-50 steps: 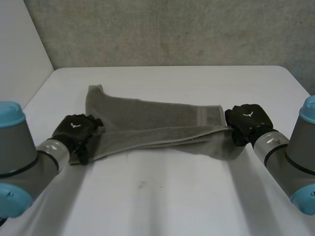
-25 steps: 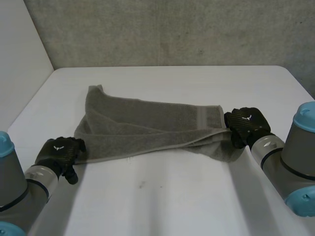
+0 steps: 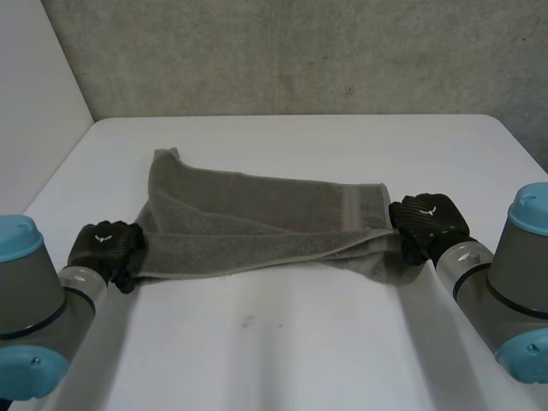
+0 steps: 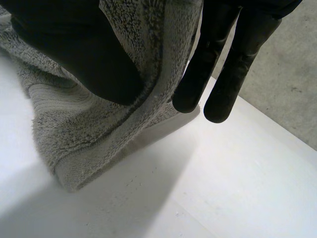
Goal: Fold the towel.
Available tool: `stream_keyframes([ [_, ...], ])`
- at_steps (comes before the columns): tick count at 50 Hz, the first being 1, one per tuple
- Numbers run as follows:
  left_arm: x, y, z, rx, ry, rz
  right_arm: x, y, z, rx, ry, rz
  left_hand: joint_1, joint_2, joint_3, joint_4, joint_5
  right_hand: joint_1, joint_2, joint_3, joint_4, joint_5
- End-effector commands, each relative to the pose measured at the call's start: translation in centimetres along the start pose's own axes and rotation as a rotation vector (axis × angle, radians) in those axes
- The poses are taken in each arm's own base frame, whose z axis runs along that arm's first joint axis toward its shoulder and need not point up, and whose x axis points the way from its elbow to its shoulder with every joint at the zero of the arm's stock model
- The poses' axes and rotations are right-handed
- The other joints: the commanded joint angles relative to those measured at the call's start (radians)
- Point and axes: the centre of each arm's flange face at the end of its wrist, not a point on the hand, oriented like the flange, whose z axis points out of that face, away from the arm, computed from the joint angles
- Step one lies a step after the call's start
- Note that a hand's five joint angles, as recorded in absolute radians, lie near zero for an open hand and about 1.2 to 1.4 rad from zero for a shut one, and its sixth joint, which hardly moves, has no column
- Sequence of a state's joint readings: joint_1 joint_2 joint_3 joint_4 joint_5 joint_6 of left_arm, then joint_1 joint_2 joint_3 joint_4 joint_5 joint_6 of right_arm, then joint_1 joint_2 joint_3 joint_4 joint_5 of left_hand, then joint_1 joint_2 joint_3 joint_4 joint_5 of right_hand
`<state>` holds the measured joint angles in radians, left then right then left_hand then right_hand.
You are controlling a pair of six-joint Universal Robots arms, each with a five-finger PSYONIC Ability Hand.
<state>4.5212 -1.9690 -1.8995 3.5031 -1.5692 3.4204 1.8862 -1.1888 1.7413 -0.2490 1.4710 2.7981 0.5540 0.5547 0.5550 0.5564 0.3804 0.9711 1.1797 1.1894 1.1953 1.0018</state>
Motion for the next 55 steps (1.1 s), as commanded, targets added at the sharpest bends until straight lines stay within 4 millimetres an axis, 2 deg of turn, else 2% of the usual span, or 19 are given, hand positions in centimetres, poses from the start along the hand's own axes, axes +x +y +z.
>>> stream_keyframes([
  [1,0.0,0.1,1.1,-0.001,0.001,0.005,0.0,0.0,0.0,0.000,0.000,0.000,0.135,0.134,0.134,0.132,0.134,0.425,0.217,0.207,0.201,0.220],
  [9,-0.2,-0.8,2.1,0.041,-0.007,0.002,0.0,0.0,0.0,-0.001,0.001,0.000,0.614,0.613,0.613,0.611,0.613,0.425,0.217,0.207,0.201,0.220],
  [10,-0.2,-0.9,2.4,0.052,-0.008,0.002,0.0,0.0,0.0,-0.001,0.001,0.000,0.776,0.776,0.775,0.774,0.775,0.425,0.217,0.207,0.201,0.220],
  [14,-0.2,-0.8,3.0,0.058,-0.010,0.004,0.1,0.0,0.0,0.001,0.005,-0.005,0.842,0.842,0.841,0.840,0.841,0.425,0.217,0.207,0.201,0.220],
  [19,-0.8,-2.5,3.0,0.107,-0.027,0.005,0.9,-1.3,0.1,0.032,0.024,-0.018,0.842,0.842,0.841,0.840,0.841,0.425,0.217,0.207,0.201,0.220],
  [21,-1.8,-5.8,1.6,0.203,-0.058,0.006,1.3,-2.3,0.0,0.057,0.035,-0.025,0.842,0.842,0.841,0.840,0.841,0.425,0.217,0.207,0.201,0.220],
  [22,-1.8,-5.9,1.6,0.204,-0.058,0.006,1.3,-2.3,0.0,0.057,0.035,-0.025,0.842,0.842,0.841,0.840,0.841,0.425,0.217,0.207,0.201,0.220],
  [24,-2.6,-9.1,-0.4,0.286,-0.076,0.016,2.0,-4.7,-1.1,0.091,0.049,-0.062,0.842,0.842,0.841,0.840,0.841,0.425,0.217,0.207,0.201,0.220],
  [25,-2.6,-9.1,-0.4,0.287,-0.076,0.016,2.0,-4.8,-1.2,0.091,0.049,-0.063,0.842,0.842,0.841,0.840,0.841,0.425,0.217,0.207,0.201,0.220],
  [27,-2.6,-10.6,-1.5,0.313,-0.062,0.024,2.7,-7.0,-2.7,0.093,0.051,-0.114,0.842,0.842,0.841,0.840,0.841,0.425,0.217,0.207,0.201,0.220],
  [29,-2.7,-13.8,-4.3,0.369,-0.009,0.049,3.1,-8.2,-3.4,0.092,0.052,-0.140,0.842,0.842,0.841,0.840,0.841,0.425,0.217,0.207,0.201,0.220],
  [30,-2.7,-13.8,-4.3,0.369,-0.008,0.049,3.1,-8.2,-3.4,0.092,0.052,-0.140,0.842,0.842,0.841,0.840,0.841,0.425,0.217,0.207,0.201,0.220],
  [32,-2.8,-16.5,-7.2,0.406,0.072,0.084,3.8,-10.4,-5.2,0.093,0.059,-0.184,0.842,0.842,0.841,0.840,0.841,0.425,0.217,0.207,0.201,0.220],
  [37,-2.3,-18.0,-9.4,0.364,0.194,0.151,4.4,-13.5,-8.0,0.110,0.061,-0.251,0.842,0.842,0.841,0.840,0.841,0.425,0.217,0.207,0.201,0.220],
  [41,-2.3,-18.2,-9.6,0.311,0.221,0.202,4.7,-14.3,-8.8,0.089,0.055,-0.290,0.842,0.842,0.841,0.840,0.841,0.425,0.217,0.207,0.201,0.220],
  [45,-1.9,-16.2,-7.6,0.159,0.266,0.277,4.4,-13.7,-9.0,0.016,0.017,-0.352,0.842,0.842,0.841,0.840,0.841,0.425,0.217,0.207,0.201,0.220],
  [49,-1.5,-14.0,-5.9,0.048,0.308,0.307,3.5,-10.6,-6.1,-0.113,-0.051,-0.403,0.842,0.842,0.841,0.840,0.841,0.425,0.217,0.207,0.201,0.220],
  [51,-0.9,-11.5,-3.8,-0.041,0.348,0.318,3.2,-9.7,-5.1,-0.145,-0.072,-0.413,0.842,0.842,0.841,0.840,0.841,0.425,0.217,0.207,0.201,0.220],
  [55,-0.5,-9.3,-1.8,-0.127,0.360,0.317,2.9,-8.1,-3.5,-0.197,-0.094,-0.411,0.842,0.842,0.841,0.840,0.841,0.425,0.217,0.207,0.201,0.220],
])
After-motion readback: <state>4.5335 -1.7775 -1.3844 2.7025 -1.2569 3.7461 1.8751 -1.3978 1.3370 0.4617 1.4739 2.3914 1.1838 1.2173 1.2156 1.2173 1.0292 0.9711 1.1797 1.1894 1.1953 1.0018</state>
